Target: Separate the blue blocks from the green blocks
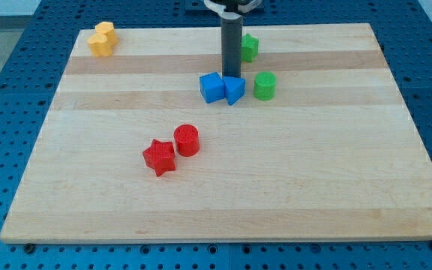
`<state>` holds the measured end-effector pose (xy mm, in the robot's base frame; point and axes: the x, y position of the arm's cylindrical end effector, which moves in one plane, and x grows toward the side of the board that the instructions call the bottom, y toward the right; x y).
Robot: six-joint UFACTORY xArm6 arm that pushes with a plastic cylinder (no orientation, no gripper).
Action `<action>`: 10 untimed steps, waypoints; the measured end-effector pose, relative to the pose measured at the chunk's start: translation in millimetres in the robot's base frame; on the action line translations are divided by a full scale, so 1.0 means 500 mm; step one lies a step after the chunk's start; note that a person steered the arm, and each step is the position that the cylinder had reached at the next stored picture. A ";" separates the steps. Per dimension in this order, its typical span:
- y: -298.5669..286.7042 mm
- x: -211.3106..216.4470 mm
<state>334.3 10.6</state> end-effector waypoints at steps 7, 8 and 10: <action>-0.063 0.067; -0.062 0.059; 0.062 0.000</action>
<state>334.5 41.6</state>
